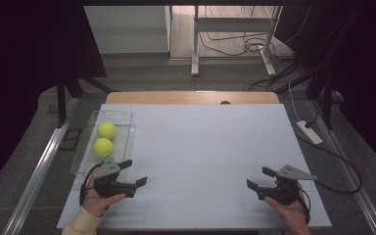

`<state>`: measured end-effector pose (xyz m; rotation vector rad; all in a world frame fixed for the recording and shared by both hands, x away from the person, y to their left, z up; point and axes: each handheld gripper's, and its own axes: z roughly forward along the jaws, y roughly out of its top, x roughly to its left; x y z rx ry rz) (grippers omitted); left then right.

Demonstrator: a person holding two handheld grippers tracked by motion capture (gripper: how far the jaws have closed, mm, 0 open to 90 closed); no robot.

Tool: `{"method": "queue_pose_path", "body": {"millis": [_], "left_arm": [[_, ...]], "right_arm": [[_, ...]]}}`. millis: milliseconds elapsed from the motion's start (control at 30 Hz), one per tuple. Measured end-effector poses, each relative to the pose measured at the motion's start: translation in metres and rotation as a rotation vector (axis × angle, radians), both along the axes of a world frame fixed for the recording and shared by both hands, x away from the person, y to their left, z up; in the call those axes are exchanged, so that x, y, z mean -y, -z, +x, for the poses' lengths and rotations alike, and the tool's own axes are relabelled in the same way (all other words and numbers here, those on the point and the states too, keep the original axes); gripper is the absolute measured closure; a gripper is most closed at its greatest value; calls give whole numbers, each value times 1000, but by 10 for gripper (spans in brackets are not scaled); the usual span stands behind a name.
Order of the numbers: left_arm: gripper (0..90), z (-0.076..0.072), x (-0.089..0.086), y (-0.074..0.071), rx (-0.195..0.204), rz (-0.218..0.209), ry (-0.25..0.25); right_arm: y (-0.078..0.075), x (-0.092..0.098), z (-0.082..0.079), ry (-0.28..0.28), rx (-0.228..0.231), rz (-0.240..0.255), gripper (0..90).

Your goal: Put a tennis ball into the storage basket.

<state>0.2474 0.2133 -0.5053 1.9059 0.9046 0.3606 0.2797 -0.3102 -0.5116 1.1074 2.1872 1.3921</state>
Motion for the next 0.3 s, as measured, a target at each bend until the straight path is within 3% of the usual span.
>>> {"method": "queue_pose_path", "body": {"millis": [300], "left_arm": [[143, 0, 0, 0, 0, 2, 4]], "right_arm": [[0, 0, 0, -2, 1, -3, 152]]}}
